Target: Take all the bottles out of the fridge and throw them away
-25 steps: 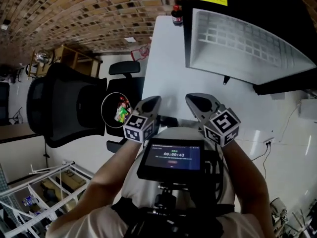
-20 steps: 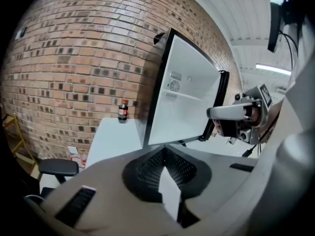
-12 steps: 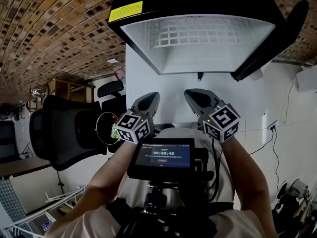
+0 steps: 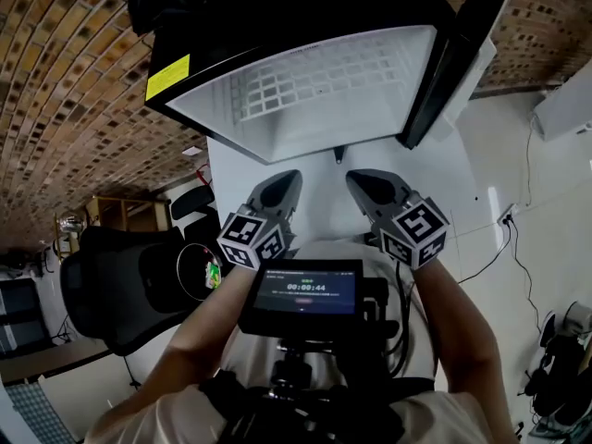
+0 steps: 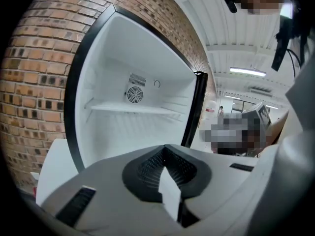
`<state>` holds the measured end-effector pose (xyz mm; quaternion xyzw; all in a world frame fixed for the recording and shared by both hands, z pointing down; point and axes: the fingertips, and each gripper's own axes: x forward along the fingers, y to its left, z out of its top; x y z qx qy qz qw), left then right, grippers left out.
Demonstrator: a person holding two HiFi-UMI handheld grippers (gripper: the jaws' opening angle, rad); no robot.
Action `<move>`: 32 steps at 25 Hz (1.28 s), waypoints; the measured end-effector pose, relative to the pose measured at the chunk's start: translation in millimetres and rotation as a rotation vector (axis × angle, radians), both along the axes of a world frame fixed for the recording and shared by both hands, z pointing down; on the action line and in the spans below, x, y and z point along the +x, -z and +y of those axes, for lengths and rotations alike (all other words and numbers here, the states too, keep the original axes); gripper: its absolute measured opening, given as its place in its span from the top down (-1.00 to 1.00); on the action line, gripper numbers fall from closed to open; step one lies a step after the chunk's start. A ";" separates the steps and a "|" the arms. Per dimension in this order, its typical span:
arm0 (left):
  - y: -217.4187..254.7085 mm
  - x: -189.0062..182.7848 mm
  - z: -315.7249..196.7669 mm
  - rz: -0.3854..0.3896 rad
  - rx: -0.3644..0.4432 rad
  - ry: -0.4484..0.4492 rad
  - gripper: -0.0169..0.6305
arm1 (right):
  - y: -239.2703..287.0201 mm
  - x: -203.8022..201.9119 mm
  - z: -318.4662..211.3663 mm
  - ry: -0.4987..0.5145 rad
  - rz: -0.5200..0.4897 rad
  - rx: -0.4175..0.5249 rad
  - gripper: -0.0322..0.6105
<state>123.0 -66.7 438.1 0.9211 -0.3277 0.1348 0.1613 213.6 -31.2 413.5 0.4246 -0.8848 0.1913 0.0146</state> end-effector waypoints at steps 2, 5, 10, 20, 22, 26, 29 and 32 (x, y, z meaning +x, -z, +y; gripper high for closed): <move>1.1 9.7 -2.1 0.004 0.003 -0.015 0.93 | 1.8 9.4 -1.1 -0.018 0.001 0.004 0.89; 3.2 22.1 -4.4 0.023 0.007 -0.033 0.93 | 4.3 19.7 -2.2 -0.032 0.003 0.009 0.89; 11.6 33.0 -6.8 0.080 0.023 -0.022 0.93 | 10.5 25.1 -4.1 -0.024 0.008 0.024 0.89; 5.1 27.6 2.2 0.067 0.000 -0.002 0.93 | 0.6 16.8 -2.7 0.016 0.017 0.016 0.89; 7.2 25.0 3.3 0.061 -0.006 0.007 0.93 | 0.7 13.4 -4.0 0.031 0.017 0.023 0.89; 2.8 16.1 2.7 0.052 0.010 0.017 0.93 | 2.9 6.5 -7.6 0.043 0.011 0.025 0.89; 2.2 12.8 1.8 0.052 0.015 0.023 0.93 | 2.2 1.9 -7.0 0.057 0.012 0.026 0.89; 3.1 11.1 1.4 0.052 0.016 0.029 0.93 | 5.0 1.4 -7.8 0.054 0.002 0.030 0.89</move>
